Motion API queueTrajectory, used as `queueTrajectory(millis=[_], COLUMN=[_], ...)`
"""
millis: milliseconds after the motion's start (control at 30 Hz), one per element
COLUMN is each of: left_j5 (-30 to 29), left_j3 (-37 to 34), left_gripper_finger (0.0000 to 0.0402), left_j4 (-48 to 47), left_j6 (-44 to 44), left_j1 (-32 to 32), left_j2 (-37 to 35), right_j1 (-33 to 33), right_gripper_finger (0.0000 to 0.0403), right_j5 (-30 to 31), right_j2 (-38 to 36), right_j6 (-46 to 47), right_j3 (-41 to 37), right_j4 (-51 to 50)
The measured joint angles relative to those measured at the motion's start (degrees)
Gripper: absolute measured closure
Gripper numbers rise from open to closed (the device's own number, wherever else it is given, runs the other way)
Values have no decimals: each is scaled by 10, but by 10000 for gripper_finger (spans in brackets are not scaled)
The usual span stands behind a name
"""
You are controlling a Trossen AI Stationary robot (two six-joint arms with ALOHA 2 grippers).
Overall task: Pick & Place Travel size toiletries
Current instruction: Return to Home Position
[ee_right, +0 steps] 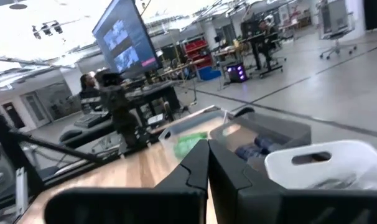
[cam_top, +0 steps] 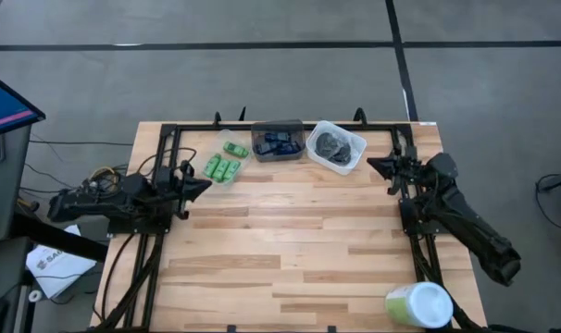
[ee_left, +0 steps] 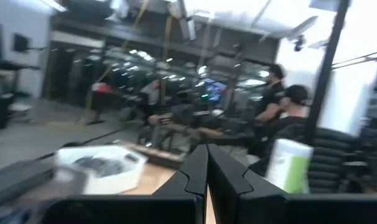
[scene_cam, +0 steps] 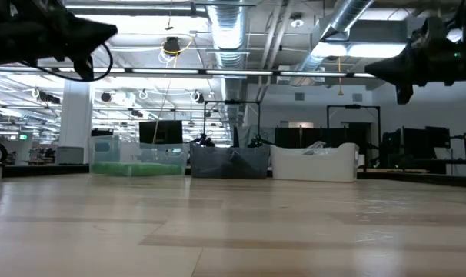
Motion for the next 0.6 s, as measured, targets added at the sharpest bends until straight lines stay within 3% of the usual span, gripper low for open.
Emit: queueTrajectory(millis=[133, 267, 600], left_j5=[6, 61, 71], left_j3=[0, 0, 0], left_gripper_finger=[401, 401, 401], left_j4=[-23, -26, -67], left_j6=[-18, -21, -64], left_j1=[36, 49, 49], left_j2=[-9, -9, -9], right_j1=[25, 83, 297], right_gripper_finger=[403, 403, 403], right_j5=[0, 17, 271], right_j2=[-14, -28, -9], right_j6=[7, 54, -30], right_j3=[-17, -50, -50], right_j4=[-18, -11, -10])
